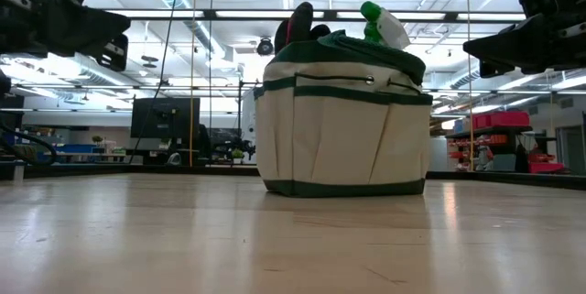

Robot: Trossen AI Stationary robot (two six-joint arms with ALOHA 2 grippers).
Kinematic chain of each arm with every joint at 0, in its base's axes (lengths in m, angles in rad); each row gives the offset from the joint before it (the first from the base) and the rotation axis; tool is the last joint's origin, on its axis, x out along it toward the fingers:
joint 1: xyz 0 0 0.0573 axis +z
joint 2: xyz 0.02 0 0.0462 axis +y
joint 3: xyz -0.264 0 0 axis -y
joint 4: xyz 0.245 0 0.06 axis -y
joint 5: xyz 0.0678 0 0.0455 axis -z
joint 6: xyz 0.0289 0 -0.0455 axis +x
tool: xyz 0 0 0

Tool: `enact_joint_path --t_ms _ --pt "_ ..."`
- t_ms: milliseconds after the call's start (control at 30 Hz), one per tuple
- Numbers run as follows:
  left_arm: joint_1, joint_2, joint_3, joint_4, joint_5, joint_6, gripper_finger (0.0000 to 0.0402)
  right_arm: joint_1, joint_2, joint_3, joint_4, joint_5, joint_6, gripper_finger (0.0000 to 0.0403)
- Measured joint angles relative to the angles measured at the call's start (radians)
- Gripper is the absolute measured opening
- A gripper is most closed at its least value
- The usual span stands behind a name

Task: Pick & Place Garden tools in Gardening bag
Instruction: Return to Home Position

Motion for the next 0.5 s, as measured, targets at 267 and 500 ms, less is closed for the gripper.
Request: enact_joint_path --t_ms 267,500 --pt "0.0 0.032 0.0 -0.005 -0.011 0.005 0.0015 0.0 0.0 0.0 0.0 0.0 0.0 0.0002" --pt "0.0 0.032 -0.001 0.006 -0.009 0.005 0.0022 0.0 0.0 0.0 0.0 0.0 0.0 0.0002"
